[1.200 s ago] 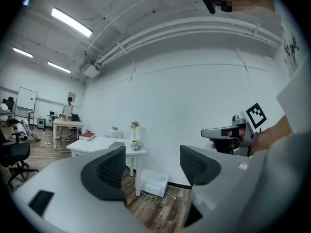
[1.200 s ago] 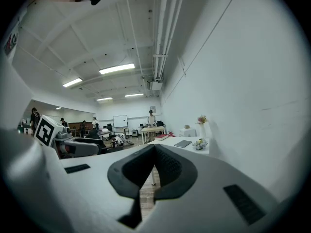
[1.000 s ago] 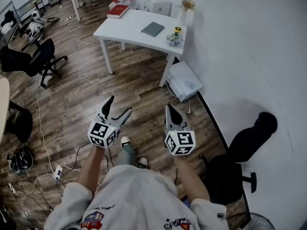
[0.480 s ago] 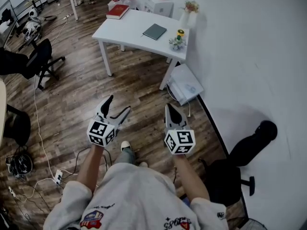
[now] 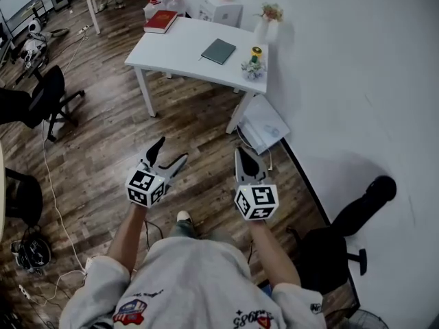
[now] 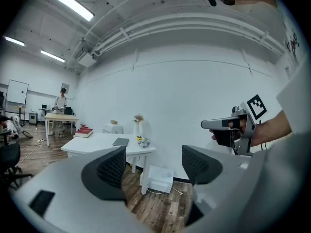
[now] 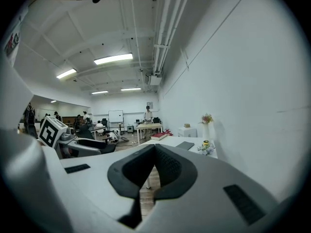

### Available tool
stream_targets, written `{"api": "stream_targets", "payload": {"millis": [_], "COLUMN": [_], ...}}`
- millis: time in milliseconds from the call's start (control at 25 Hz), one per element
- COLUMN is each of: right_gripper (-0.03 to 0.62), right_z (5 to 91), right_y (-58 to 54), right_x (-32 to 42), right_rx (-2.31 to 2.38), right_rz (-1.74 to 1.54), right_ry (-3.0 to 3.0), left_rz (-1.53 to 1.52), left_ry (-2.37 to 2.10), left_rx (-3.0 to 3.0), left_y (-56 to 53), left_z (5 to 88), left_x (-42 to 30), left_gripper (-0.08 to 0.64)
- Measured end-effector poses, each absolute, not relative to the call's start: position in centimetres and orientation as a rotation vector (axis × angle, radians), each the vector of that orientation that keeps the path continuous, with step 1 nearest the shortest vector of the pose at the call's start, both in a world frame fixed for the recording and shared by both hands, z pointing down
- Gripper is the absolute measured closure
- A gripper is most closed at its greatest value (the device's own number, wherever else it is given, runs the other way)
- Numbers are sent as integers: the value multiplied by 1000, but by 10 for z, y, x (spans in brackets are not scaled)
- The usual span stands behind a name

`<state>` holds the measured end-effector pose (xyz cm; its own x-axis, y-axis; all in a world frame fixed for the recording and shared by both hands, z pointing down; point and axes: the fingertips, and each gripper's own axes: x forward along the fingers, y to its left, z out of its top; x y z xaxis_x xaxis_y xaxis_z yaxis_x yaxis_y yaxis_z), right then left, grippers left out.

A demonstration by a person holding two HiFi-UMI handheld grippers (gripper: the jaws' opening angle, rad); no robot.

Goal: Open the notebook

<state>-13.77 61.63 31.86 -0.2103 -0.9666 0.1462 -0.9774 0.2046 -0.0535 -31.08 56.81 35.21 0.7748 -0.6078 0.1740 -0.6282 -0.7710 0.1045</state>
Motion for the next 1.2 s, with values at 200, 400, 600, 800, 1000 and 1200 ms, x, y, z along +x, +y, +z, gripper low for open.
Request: {"api": "stream_targets", "payload": {"millis": [200,400,600,800,1000,1200], "right_gripper": [601,601,601,601,601,601], "right_z": [322,329,332,336,350,339], "right_y": [594,561,529,479,407,338], "right_x": [-150,-147,-141,-126,-102,-59], "right_rx": [1928,1942,1939,1927,1908,1893], "right_rz": [208,219,242,248,255,250], "right_ry": [-2358,-2349,-2361,-2377,-2405,-2415], "left_rz": [202,208,209,217,238,227], "left_ry": [-939,-922,-925,-940,-979,-1010], "left_rx": [2827,2839,2841,2837,2828,2823], "left_y": [545,514,483,440,368,302], "left_z": [354,358,352,353,366,355], "left_x": [-318,-314,-304,-288,-265,-225], "left_gripper": [207,213,213,215,216,216]}}
